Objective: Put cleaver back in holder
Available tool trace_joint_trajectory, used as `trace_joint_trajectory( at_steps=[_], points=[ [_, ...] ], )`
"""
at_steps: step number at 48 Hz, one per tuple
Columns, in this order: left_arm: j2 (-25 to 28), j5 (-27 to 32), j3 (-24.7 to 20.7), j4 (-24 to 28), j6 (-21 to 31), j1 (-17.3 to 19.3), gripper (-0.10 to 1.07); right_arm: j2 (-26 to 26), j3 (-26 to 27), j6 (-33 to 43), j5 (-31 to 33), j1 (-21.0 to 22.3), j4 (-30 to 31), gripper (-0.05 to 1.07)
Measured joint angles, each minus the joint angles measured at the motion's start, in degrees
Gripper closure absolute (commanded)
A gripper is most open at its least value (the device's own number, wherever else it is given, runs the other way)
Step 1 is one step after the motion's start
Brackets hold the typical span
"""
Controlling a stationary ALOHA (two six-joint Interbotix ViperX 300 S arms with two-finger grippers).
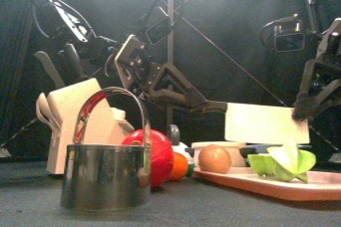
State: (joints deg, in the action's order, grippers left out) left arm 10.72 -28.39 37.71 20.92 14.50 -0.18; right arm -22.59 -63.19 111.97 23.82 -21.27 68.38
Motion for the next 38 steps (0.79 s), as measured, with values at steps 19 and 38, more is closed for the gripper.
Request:
trace_joint_trajectory(
  at_steps=[19, 38],
  points=[
    [-13.6, 9.8, 2.5, -5.6, -0.1, -0.5, 0.49, -9.1, 0.1, -0.1, 0.8, 0.1, 7.7, 0.24],
    [-36.3, 38.9, 2.8, -13.7, 0.7, -2.5, 0.5, -6.8, 2.4, 0.2, 1.7, 4.7, 10.0, 0.24]
  ],
)
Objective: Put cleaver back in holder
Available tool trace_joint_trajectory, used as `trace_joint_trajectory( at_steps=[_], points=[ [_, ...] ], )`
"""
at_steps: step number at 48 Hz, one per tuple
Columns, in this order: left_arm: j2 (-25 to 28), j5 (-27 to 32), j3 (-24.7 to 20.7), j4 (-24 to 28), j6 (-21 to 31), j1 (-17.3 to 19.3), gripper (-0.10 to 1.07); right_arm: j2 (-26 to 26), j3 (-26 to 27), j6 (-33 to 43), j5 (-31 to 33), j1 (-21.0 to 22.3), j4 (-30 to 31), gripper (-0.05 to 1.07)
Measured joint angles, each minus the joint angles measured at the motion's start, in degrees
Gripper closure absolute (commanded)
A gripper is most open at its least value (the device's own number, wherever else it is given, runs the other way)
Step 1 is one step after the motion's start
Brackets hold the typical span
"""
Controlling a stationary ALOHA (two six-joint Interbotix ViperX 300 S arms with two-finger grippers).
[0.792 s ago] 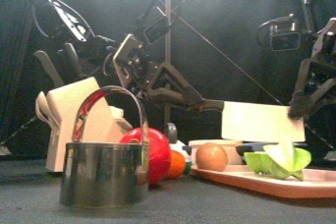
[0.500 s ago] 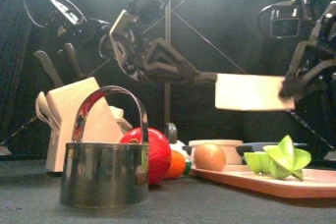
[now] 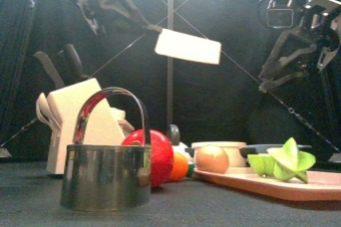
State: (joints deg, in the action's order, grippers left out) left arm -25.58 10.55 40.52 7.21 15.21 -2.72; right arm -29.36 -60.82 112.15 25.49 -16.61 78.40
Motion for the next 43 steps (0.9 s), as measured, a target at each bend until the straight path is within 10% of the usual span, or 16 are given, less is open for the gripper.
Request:
trace_joint_trajectory(
  at_steps=[21, 32, 43],
  points=[
    [-14.9, 31.3, -2.3, -3.1, 4.9, -0.6, 0.51, 12.8, 8.1, 0.0, -0.4, 6.9, 6.2, 0.24],
    [-17.0, 43.5, -3.8, 7.2, 19.7, -4.3, 0.53, 18.2, 11.9, 0.0, -0.5, 9.0, 6.2, 0.25],
    [-20.7, 53.0, -4.1, 18.3, 37.0, -17.6, 0.53, 21.6, 15.4, -0.1, -3.0, 9.5, 6.3, 0.25]
  ],
)
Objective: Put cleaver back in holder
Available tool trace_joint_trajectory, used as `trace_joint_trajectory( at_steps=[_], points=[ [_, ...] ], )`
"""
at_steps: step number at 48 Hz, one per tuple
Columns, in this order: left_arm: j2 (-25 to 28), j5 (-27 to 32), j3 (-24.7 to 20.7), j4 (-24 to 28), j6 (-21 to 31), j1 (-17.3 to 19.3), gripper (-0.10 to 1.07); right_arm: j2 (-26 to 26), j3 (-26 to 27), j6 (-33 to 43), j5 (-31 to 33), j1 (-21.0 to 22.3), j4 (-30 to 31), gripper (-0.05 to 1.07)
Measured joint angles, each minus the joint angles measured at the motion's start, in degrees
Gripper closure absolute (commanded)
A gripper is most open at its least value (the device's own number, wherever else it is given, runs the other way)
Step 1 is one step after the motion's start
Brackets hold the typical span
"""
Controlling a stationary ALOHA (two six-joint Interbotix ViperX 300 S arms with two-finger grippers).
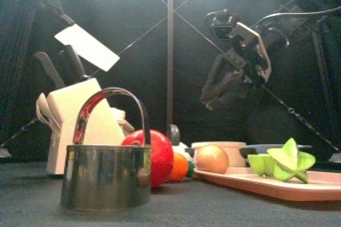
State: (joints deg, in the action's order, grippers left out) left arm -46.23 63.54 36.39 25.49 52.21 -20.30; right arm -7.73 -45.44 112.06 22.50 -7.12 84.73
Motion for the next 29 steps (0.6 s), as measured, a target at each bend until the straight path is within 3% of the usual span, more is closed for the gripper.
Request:
trace_joint_trajectory(
  at_steps=[12, 21, 29],
  points=[
    [2.7, 7.9, -1.7, 2.6, 10.1, -12.0, 0.53, 4.0, 4.4, 0.1, -1.1, 1.0, 1.1, 0.25],
    [3.3, 14.9, -2.4, 2.9, 12.9, -12.7, 0.53, 7.8, 8.4, 0.1, -2.1, 1.3, 2.6, 0.28],
    [3.3, 15.4, -2.4, 1.1, 15.0, -12.8, 0.53, 11.8, 12.2, 0.1, -2.5, 1.4, 3.3, 0.39]
  ],
)
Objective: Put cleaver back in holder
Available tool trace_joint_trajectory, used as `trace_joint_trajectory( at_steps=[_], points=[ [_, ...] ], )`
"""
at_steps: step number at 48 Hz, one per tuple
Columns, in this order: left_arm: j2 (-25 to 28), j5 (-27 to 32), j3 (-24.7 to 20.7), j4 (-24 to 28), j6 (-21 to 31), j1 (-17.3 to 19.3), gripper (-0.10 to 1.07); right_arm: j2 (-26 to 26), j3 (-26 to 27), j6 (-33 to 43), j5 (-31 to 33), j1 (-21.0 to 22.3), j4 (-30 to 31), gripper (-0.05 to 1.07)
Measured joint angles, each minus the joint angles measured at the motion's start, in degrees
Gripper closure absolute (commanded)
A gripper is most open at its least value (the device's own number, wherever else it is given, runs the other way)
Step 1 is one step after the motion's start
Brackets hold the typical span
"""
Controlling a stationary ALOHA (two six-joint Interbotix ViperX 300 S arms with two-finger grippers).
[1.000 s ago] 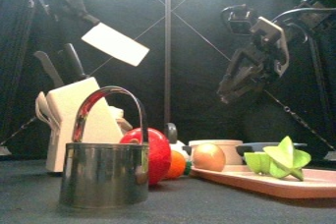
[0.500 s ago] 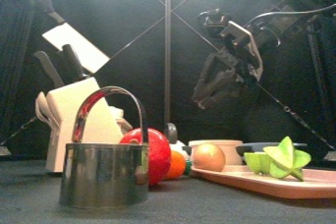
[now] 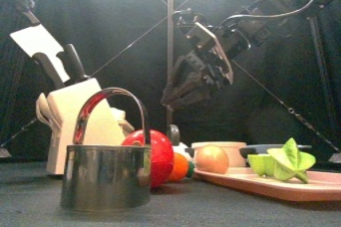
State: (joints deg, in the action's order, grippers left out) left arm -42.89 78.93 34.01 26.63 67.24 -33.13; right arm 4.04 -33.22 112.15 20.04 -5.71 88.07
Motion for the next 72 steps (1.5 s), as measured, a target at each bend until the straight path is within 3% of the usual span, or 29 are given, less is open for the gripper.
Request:
trace_joint_trajectory(
  at_steps=[7, 18, 38, 72],
  points=[
    [0.1, 0.0, 0.4, -1.8, 1.3, -0.1, 0.53, 3.3, 2.8, 0.0, -0.1, 1.0, 0.0, 0.5],
    [1.1, -2.7, 1.2, -4.4, 1.4, -0.1, 0.53, 7.6, 6.7, 0.0, -1.3, 2.4, 0.2, 0.58],
    [1.4, -3.4, 3.2, -4.4, 1.1, 0.0, 0.53, 11.4, 10.7, 0.0, -2.9, 3.5, 0.3, 0.58],
    [1.1, -5.3, 4.3, -1.8, 1.1, 0.3, 0.53, 12.0, 10.7, 0.0, -3.5, 3.8, 0.4, 0.59]
  ],
)
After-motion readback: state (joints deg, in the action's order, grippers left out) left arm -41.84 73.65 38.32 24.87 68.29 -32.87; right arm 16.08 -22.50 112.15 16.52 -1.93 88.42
